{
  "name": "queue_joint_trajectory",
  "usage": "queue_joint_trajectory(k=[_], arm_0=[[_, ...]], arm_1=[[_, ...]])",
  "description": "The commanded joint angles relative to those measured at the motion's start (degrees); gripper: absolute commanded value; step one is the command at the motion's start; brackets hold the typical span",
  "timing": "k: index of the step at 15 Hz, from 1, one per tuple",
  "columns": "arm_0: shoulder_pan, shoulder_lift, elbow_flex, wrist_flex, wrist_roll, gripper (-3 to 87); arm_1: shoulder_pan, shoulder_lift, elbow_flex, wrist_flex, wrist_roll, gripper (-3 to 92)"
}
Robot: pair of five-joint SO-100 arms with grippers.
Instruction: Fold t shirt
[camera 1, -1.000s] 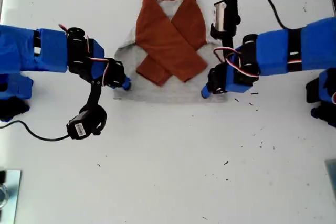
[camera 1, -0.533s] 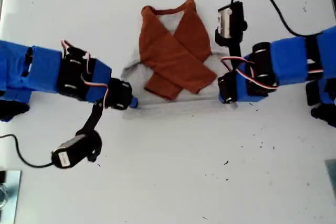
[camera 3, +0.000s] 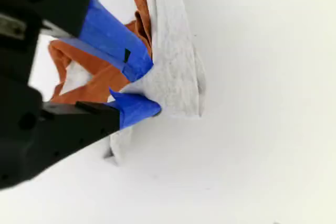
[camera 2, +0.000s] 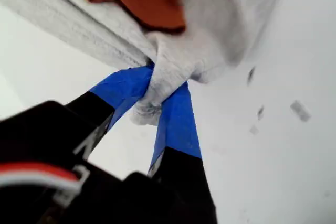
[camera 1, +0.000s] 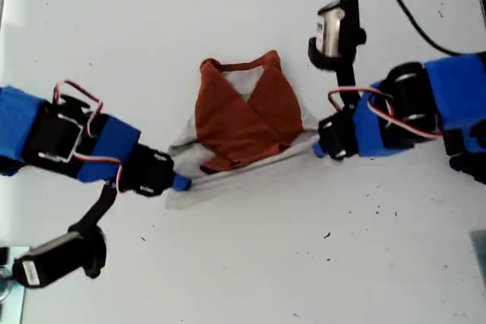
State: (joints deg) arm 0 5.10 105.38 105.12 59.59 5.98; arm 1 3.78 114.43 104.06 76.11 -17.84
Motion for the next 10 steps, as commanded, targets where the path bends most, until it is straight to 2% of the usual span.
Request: queue_joint_trajectory(k=[1,3,4,5,6,7,8,10], arm_0=[[-14.94,9.58,1.85,2.81,9.14,4.4],[-29.53,8.96,6.68,2.64,18.19,9.2],[-34.28,6.15,7.29,2.37,21.62,16.2],[-38.23,3.69,7.91,2.11,22.85,24.8],[-41.57,4.22,10.55,0.0,21.27,30.2],[-45.18,7.73,15.56,-4.57,18.54,31.8],[-48.08,10.46,17.93,-6.24,16.87,32.9],[-51.59,18.11,22.41,-6.06,13.71,35.2]], arm_1=[[15.38,5.89,0.26,-6.68,-8.26,3.2],[26.28,7.38,6.06,-18.72,-14.24,7.3],[30.23,7.29,8.79,-23.91,-14.59,22.5],[33.49,8.17,12.74,-29.97,-15.38,30.3],[37.44,11.07,18.46,-37.88,-15.47,29.0],[42.54,14.24,26.1,-47.64,-13.54,29.0],[47.55,16.87,30.32,-52.38,-12.39,29.0],[55.9,27.07,37.18,-51.94,-10.37,28.9]])
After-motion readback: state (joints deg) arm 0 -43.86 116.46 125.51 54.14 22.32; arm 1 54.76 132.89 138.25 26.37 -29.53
